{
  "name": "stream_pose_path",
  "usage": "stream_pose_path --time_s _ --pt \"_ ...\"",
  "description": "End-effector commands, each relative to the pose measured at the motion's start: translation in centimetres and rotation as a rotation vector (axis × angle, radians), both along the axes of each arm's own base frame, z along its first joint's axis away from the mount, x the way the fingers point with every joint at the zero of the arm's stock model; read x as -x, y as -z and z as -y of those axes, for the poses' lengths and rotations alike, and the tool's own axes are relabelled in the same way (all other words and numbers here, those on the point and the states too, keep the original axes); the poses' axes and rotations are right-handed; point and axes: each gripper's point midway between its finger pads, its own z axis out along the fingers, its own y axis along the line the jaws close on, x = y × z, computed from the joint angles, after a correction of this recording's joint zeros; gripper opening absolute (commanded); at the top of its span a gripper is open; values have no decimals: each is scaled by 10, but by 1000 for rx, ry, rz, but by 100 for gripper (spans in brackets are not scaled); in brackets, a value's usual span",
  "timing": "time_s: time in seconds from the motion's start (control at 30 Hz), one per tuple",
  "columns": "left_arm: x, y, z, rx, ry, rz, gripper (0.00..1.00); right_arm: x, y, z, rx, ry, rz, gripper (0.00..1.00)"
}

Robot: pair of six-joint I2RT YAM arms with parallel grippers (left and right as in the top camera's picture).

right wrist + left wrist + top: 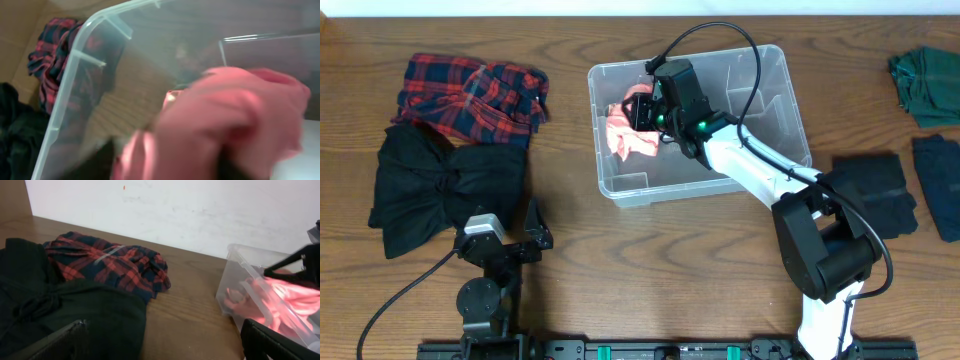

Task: Pack container
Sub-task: 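Lower the pink t-shirt into the bin's left side and release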

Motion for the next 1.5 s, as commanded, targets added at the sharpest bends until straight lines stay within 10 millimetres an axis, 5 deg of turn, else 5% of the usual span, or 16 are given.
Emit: stream_pose_path --time_s 0.0,0.1,0.53,0.7,0.77,0.83,0.9,1.23,1.37,1.47 --pt "1 16 -1 -15 -3 -48 98 1 1 -1 -3 -68 13 83" --pt "1 16 -1 -15 -3 -48 98 2 -8 1 -36 -111 20 91" --pt "1 16 -1 -15 -3 -48 98 13 -72 42 25 -236 153 89" --pt "1 16 -1 -15 -3 -48 98 19 -48 60 214 -253 154 66" --pt "1 16 -1 -15 -3 -48 98 19 -35 68 294 -240 140 45" --pt "1 16 -1 -15 -3 -48 98 18 -22 73 354 -222 122 14" --pt "1 16 -1 -15 -3 -48 98 17 -9 75 391 -208 103 2" --pt "1 16 -1 -15 -3 -48 98 21 67 73 445 -252 -22 1" --pt "1 16 -1 -15 -3 -48 98 20 70 72 449 -260 -16 1" --pt "1 16 -1 -15 -3 -48 98 14 53 67 430 -262 18 1"
